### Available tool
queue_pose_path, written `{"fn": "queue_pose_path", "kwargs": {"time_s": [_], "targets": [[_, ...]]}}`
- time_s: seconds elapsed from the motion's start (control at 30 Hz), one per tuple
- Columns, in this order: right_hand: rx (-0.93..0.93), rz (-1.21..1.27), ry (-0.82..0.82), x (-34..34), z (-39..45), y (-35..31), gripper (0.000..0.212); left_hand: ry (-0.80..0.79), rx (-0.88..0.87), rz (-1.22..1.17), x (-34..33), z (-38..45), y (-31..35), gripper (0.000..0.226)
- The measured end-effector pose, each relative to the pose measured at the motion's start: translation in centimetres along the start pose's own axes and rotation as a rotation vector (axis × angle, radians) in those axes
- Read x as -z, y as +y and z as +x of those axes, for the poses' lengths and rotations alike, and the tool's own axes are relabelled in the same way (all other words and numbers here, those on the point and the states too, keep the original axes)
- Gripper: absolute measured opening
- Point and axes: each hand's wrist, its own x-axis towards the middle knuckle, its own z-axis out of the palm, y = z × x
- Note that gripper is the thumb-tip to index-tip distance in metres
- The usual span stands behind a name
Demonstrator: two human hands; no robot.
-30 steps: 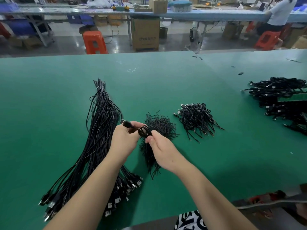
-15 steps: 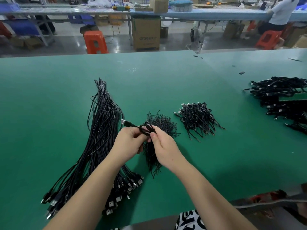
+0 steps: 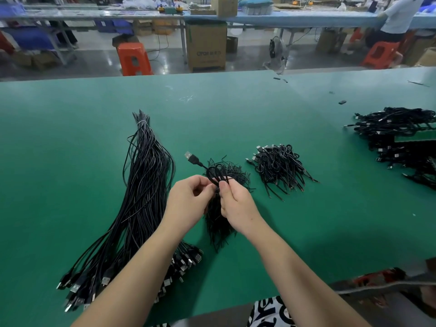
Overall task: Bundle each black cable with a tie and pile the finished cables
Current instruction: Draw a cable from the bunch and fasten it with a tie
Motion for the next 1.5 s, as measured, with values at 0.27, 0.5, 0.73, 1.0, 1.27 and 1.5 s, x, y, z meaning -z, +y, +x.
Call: {"fn": "queue_pose_path", "kwargs": {"time_s": [0.27, 0.5, 0.73, 1.0, 1.27, 1.5], "targets": [[-0.251, 0.214, -0.120, 1.5, 0.3, -0.4, 0.036, 0.188, -0.915, 0.793, 0.9, -0.4, -0.7, 0.005], [-0.409, 0.324, -0.369, 2.1, 0.2, -1.5, 0.032, 0.093, -0.923, 0.597, 1.3, 0.4, -0.7, 0.011], [-0.360, 0.459, -0.426, 1.8, -0.2, -1.5, 0.023, 0.108, -0.473, 0.210, 0.8, -0.2, 0.3, 0.008], [0.178, -0.641, -0.240, 1.1, -0.9, -1.9, 0.035, 0.033, -0.176, 0.150, 1.2, 0.4, 0.2, 0.015], [0.298, -0.858, -0.152, 0.8, -0.9, -1.2, 0.021, 0.056, -0.098, 0.195, 2.0, 0.7, 0.4, 0.015], [0.333, -1.061, -0.080, 0.6, -0.4, -0.8, 0.031, 0.058, -0.241, 0.351, 2.4, 0.4, 0.7, 0.021]]}}
